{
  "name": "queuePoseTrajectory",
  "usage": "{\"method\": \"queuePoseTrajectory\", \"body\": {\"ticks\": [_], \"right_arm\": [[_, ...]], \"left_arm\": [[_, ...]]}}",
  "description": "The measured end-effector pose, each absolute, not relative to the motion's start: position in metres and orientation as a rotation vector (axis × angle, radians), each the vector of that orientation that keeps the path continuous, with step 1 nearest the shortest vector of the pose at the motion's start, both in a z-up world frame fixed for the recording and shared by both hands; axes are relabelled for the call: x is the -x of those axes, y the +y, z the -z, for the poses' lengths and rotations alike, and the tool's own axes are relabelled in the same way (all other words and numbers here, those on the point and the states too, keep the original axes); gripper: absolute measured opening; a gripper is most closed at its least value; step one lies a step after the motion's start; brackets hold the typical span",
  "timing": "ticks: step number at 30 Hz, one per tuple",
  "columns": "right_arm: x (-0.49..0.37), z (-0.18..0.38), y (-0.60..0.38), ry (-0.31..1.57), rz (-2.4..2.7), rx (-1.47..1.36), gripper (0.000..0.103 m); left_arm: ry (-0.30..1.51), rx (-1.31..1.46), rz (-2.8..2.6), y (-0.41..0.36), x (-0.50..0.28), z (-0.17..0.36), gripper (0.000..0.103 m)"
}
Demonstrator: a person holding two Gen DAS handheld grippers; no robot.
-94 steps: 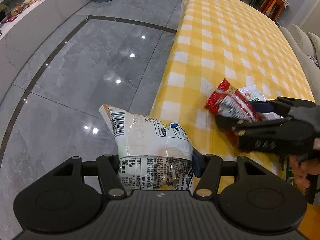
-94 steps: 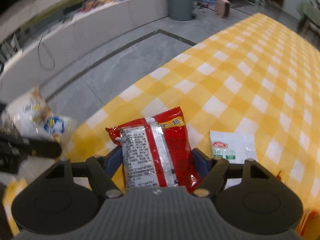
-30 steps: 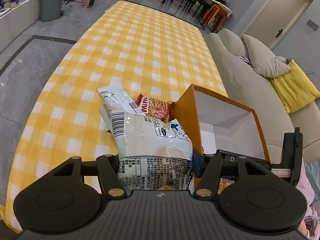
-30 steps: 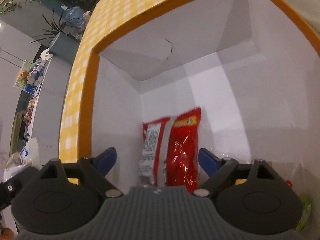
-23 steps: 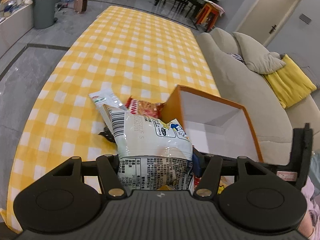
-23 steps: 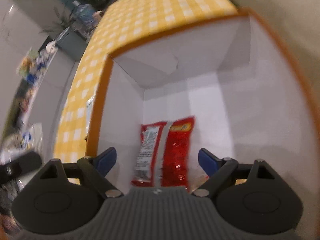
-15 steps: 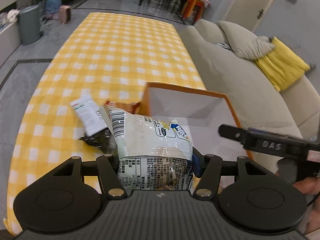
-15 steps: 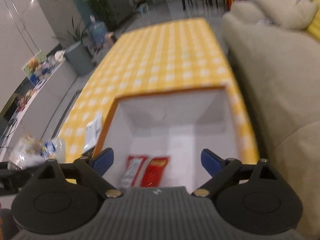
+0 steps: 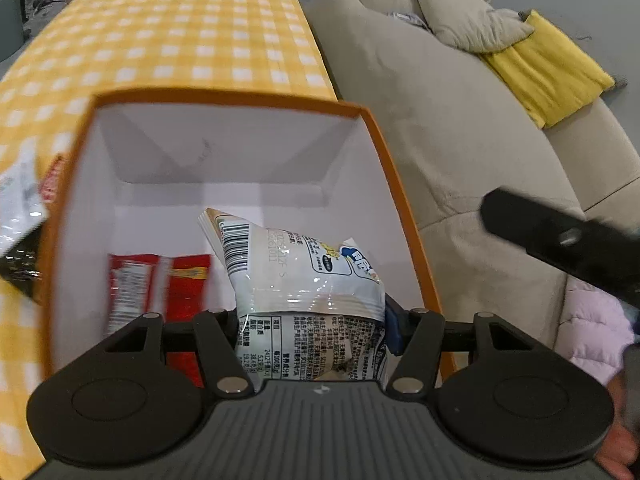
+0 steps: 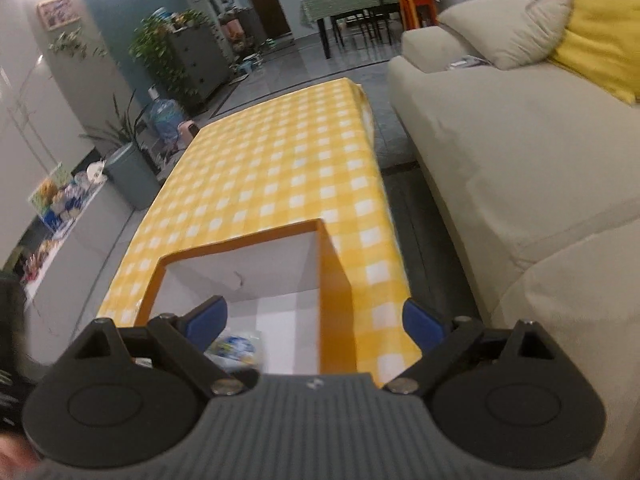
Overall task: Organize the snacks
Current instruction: 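Lower the white snack bag into the box and open the left tool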
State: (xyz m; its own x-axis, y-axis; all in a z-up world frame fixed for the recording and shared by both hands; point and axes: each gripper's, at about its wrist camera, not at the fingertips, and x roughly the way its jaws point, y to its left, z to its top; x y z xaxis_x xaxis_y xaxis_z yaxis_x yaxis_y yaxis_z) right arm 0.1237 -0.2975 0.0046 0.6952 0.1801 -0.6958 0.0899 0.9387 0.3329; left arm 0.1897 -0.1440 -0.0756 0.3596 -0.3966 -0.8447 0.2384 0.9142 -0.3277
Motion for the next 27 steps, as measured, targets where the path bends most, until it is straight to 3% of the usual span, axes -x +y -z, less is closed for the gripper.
{"method": "queuePoseTrajectory", "body": {"ticks": [9,14,27], "right_arm": [[-0.127,0.011,-0.322,0.83,-0.014,-0.438,0.092],[-0.132,0.016,-0.324,0.842,-0.016,-0.438,0.092],[-0.133,0.018,-0.318,0.858,-0.032,-0.43,0.092]], "left_arm": [[1.161,0.139,0.356,-0.164,-0.197,0.105,0.071],[1.155,0.15,0.245,-0.161,-0.2,0.103,0.096],[1.156,-0.011,0.257,-0.169,-0.174,0.077,0.097]]}}
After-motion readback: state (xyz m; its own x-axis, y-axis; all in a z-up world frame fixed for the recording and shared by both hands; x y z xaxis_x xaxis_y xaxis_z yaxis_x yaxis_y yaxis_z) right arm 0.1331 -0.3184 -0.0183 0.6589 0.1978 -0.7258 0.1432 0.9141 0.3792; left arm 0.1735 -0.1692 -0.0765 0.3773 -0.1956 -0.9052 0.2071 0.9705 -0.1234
